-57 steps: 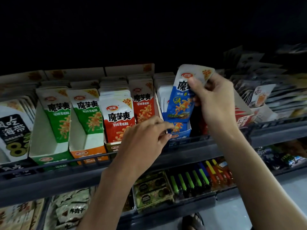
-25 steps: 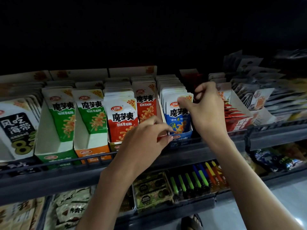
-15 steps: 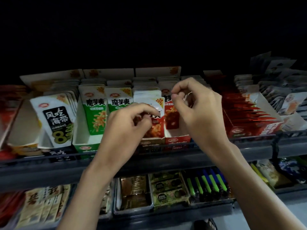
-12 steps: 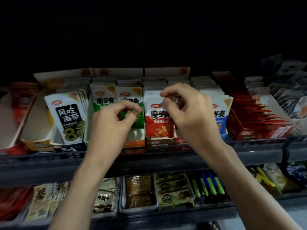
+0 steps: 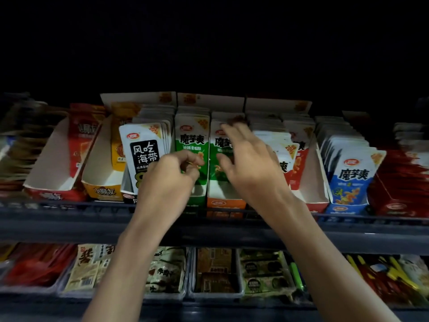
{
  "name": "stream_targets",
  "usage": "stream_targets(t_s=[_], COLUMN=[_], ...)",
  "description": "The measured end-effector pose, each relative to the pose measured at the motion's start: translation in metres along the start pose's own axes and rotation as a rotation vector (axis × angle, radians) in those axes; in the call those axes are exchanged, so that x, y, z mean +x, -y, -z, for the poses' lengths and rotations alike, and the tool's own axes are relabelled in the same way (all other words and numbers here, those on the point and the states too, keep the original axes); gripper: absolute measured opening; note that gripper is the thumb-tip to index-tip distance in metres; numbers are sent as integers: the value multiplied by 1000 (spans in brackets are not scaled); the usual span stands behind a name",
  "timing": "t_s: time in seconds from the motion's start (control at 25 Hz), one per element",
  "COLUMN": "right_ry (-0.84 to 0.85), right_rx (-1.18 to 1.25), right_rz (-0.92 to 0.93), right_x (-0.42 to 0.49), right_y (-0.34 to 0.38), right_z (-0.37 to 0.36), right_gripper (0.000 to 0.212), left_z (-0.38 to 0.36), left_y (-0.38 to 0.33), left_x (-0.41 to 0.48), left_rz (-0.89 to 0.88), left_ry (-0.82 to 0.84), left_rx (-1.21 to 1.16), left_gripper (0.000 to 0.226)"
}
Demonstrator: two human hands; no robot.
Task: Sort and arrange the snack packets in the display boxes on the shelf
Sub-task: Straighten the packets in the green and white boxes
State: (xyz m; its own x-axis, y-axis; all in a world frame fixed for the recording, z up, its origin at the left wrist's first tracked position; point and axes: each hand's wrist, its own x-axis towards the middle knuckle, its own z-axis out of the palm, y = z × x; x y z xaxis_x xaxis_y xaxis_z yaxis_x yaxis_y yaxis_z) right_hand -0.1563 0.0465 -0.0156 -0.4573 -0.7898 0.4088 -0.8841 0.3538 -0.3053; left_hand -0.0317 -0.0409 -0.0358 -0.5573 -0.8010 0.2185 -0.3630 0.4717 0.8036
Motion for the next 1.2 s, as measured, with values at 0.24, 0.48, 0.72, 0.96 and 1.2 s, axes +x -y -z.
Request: stream_targets(t_s=[0.24,0.48,0.72,0.96,1.2], right_ry=[-120,-198,-192,-480,-707], right_rx=[-41,-34,-61,107,391], right_rz=[39,27,-16,166,322], right_x=[2,-2,-4,-9,-13], right_y=[5,0,-8,-12,-4], right_z=[-9,-5,-3,14,48], right_gripper=[47,13,9,10,14], left_z=[3,0,-4,-7,-1], left_y=[0,-2,-2,-4,-17], left_x=[-4,-4,-1,-1,-12], left_rz=[18,0,-17,-31,-183], left_ry=[68,64,43,3,32], left_rx=[10,69,75,0,-396], left_gripper=[15,12,17,38,15])
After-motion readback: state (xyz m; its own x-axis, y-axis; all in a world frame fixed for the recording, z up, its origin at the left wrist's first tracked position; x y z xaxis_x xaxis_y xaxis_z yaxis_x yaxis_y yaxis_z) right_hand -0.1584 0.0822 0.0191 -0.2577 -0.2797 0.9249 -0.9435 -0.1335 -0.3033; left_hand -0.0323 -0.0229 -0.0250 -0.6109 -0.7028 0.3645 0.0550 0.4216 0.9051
